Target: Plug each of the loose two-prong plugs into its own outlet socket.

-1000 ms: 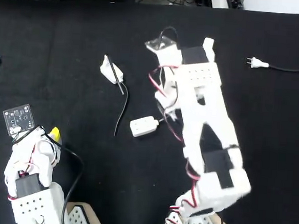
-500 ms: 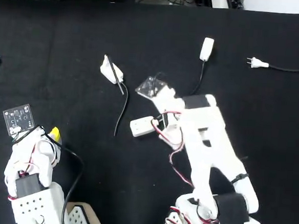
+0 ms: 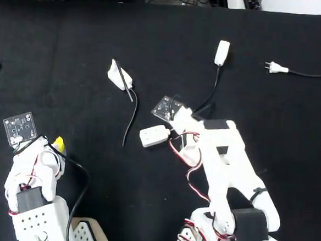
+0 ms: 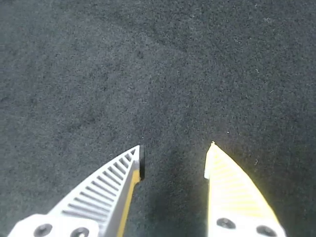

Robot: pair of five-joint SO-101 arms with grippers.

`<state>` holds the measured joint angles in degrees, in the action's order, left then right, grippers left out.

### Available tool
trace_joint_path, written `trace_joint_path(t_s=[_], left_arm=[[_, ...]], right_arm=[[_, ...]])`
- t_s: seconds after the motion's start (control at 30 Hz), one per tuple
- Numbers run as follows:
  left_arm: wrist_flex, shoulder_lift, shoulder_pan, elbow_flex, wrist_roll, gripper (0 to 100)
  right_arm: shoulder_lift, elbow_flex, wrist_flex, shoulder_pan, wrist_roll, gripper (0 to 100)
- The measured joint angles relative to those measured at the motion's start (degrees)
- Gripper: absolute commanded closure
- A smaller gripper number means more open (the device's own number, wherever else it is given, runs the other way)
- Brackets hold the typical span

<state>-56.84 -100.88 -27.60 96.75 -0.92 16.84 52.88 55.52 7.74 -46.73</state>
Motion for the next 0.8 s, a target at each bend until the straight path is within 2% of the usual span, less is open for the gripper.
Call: trace_joint_path(t_s=[0.2,0.43,0.8], left_arm=[[0.0,0.0,0.0,0.0,0.0,78],[0.0,0.0,0.0,0.0,0.0,78],[0.0,0.0,0.0,0.0,0.0,78]], right_arm=[[0.4,0.2,-0.2,0.0,0.0,91.8],[0.4,0.4,-0.2,0.0,0.0,82.7],[0.4,0.4,-0.2,-0.4,0.0,83.0]])
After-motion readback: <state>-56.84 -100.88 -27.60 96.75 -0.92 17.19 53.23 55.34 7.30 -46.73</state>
